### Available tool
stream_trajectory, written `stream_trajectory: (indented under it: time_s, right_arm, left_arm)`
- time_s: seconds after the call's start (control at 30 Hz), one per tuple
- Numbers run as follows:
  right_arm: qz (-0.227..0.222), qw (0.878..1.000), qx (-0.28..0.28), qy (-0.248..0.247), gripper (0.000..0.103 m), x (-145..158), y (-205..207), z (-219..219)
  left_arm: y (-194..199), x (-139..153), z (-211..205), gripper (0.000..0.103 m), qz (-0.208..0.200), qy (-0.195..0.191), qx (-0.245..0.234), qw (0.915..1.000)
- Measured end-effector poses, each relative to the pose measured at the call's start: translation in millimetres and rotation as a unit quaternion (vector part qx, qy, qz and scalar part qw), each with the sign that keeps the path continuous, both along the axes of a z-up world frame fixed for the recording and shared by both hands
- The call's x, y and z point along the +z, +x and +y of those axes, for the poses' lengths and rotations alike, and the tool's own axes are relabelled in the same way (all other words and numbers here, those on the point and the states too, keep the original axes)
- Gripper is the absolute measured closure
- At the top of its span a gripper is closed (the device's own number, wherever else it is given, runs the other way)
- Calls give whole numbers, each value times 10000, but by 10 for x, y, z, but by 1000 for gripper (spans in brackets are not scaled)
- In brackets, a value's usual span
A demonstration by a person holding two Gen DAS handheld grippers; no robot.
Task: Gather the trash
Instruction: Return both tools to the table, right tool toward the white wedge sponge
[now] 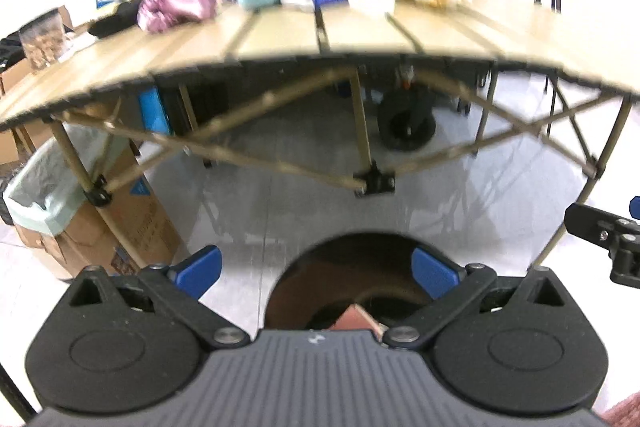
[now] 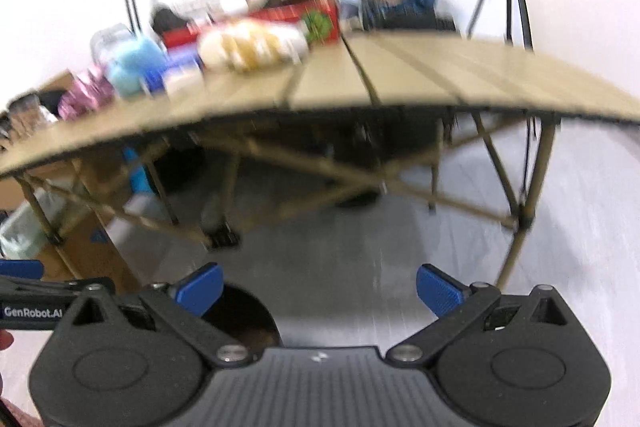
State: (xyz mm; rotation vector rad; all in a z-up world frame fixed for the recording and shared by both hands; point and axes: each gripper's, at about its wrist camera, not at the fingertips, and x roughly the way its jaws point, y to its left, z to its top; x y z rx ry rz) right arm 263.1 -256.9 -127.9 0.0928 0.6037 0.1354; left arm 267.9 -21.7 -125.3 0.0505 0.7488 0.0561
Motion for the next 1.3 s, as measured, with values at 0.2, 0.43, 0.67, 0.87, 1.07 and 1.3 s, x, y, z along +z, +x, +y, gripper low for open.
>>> stream_trajectory:
  time_s: [0.2, 0.43, 0.67, 0.87, 1.07, 1.3]
  right_arm:
    - [-783, 9964, 261, 201, 0, 297, -116, 55]
    - [-1385, 9883, 566, 312, 0, 655, 21, 232]
    - [-1711, 9809, 819, 438, 0, 919, 330, 484]
    - [-1665, 9811, 920, 353, 0, 950, 725, 770]
    - [-1280, 9861, 952, 459, 1, 874, 1157, 1018]
    - [-1137, 9890, 931, 184, 14, 745, 1446, 1263]
  left_arm:
    - [-133, 365, 131, 0, -736, -7, 130, 9972]
    - [-64, 706, 225, 0, -1316, -36, 199, 9911]
    - [122, 998, 500, 0, -1781, -135, 623, 9819]
    - [367, 1080, 784, 0, -1892, -195, 974, 9769]
    - [637, 1080, 981, 0, -1877, -107, 1189, 9749]
    - [933, 1097, 1162, 0, -1805, -152, 1247, 9755]
